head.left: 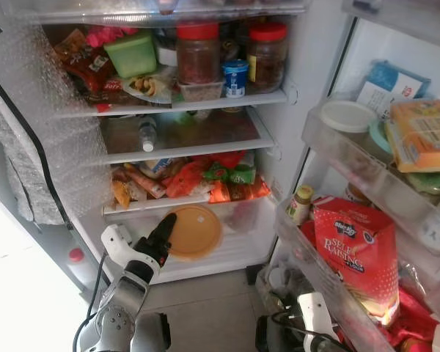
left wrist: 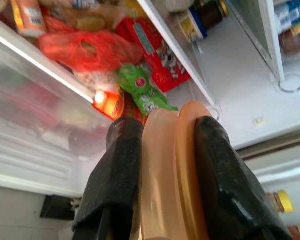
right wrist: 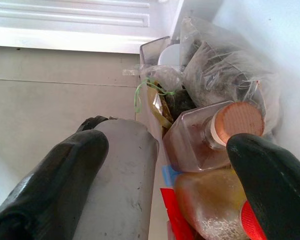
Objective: Restocking fridge
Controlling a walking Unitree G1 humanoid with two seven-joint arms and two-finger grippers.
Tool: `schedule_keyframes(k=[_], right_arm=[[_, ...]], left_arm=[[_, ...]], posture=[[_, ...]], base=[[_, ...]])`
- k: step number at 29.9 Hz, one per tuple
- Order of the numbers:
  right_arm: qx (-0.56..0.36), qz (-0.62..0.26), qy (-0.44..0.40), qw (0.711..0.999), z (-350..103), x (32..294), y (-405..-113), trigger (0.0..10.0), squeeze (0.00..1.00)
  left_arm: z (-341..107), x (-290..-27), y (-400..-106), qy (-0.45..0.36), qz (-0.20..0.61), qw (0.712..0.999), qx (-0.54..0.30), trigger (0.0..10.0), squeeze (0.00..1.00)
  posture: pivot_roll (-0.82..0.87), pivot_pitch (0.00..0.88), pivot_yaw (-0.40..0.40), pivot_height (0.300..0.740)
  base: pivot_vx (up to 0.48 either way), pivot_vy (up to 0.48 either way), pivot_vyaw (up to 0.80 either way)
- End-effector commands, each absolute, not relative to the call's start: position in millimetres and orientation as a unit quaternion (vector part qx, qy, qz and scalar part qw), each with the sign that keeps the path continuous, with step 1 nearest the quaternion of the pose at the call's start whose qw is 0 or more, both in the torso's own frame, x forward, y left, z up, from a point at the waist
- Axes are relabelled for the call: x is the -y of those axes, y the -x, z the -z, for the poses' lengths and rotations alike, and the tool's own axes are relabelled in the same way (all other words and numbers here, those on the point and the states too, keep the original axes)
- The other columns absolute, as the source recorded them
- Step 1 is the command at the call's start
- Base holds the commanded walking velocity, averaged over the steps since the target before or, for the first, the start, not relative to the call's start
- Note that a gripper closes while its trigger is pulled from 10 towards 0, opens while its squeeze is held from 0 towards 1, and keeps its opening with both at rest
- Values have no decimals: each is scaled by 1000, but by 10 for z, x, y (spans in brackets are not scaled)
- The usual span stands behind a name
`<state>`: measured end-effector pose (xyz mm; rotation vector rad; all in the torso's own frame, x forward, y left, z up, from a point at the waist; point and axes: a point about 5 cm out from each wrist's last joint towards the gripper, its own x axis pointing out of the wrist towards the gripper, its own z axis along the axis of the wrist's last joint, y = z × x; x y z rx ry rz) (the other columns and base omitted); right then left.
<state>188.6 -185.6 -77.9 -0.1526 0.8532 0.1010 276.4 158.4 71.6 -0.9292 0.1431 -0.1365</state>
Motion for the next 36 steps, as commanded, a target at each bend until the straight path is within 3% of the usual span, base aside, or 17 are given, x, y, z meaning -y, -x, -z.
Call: schedule_keyframes(k=[1,36], right_arm=[[-499,-44,75,862,994,1900,-1437,10000,0],[-500,-55,84,861,993,1888,-1444,10000,0]], left_arm=[[-750,-1559,-2803,448,65,890,-62,10000,0],[-873,-1468,-2821,436,104,893,-51,10000,0]], posture=[[-36,69,27,563],[-29,76,29,563]], base=[[0,0,0],[263,0,0]])
